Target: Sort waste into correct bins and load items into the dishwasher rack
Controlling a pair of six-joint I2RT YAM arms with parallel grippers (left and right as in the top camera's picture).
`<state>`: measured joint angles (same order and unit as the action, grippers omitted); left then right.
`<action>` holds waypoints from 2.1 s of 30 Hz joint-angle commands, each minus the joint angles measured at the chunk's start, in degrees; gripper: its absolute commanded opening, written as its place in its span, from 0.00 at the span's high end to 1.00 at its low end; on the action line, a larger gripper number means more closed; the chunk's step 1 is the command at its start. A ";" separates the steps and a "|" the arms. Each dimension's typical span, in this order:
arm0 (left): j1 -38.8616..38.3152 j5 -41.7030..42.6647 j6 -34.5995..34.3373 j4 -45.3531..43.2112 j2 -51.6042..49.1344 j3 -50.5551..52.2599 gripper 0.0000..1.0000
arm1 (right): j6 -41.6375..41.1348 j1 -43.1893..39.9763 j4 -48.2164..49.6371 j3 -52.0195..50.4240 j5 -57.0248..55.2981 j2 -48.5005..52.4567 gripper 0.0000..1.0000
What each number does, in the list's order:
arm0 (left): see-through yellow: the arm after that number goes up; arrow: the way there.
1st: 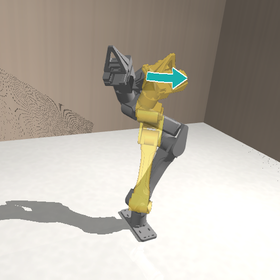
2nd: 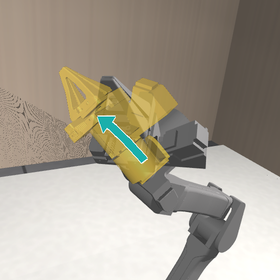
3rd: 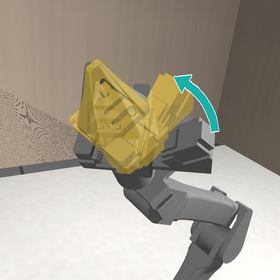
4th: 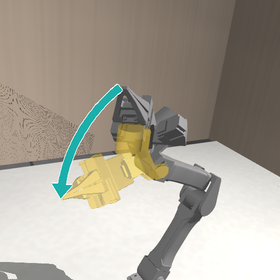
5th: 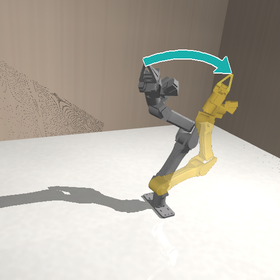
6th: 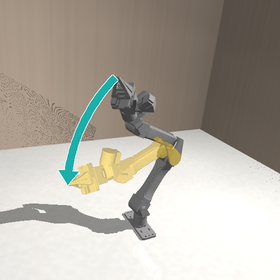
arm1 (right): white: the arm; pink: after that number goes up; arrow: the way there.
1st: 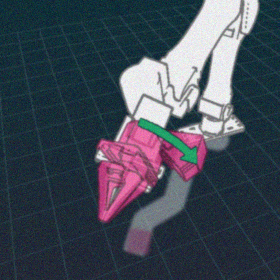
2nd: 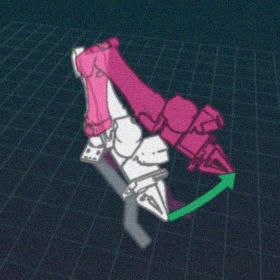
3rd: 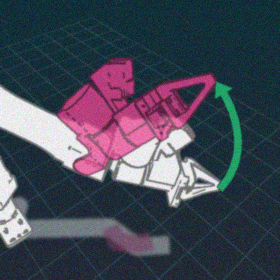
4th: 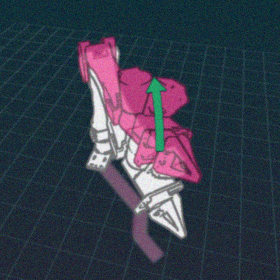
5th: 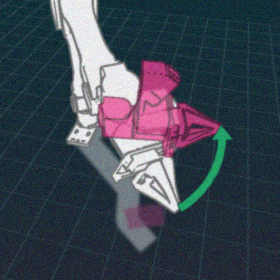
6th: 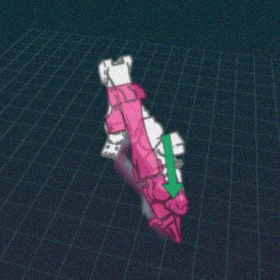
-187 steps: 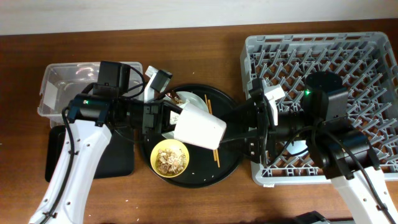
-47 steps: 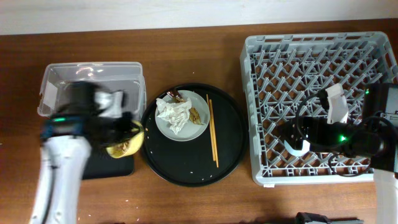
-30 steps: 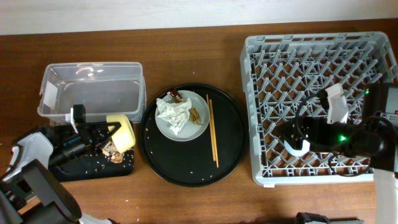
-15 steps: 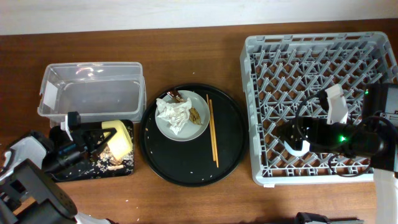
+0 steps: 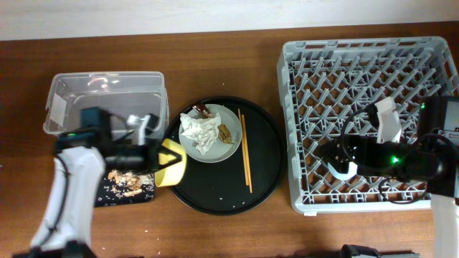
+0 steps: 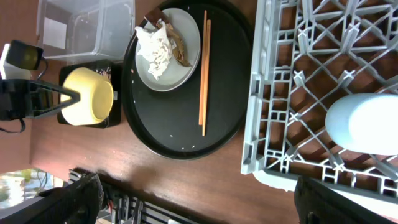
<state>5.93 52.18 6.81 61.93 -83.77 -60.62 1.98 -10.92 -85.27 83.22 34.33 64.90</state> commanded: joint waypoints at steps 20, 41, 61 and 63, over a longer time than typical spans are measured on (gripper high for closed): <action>-48.52 -71.47 -28.79 -15.02 -13.33 -14.23 0.01 | 0.61 0.46 -0.02 0.57 -0.50 -0.02 0.01; -28.81 -64.89 -24.00 -10.16 -14.14 -22.64 1.00 | 0.59 0.46 -0.07 0.57 -0.48 0.13 0.01; -33.27 -54.64 -30.32 -14.62 -24.46 -22.67 0.26 | 0.59 0.46 -0.28 0.57 -0.50 0.15 0.01; -35.15 -52.00 -34.40 -18.01 -29.77 -22.67 0.30 | 0.59 0.46 -0.28 0.57 -0.50 0.13 0.01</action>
<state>-27.49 -1.89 -21.47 46.26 -107.74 -83.37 2.00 -10.87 -85.56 83.22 33.91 65.01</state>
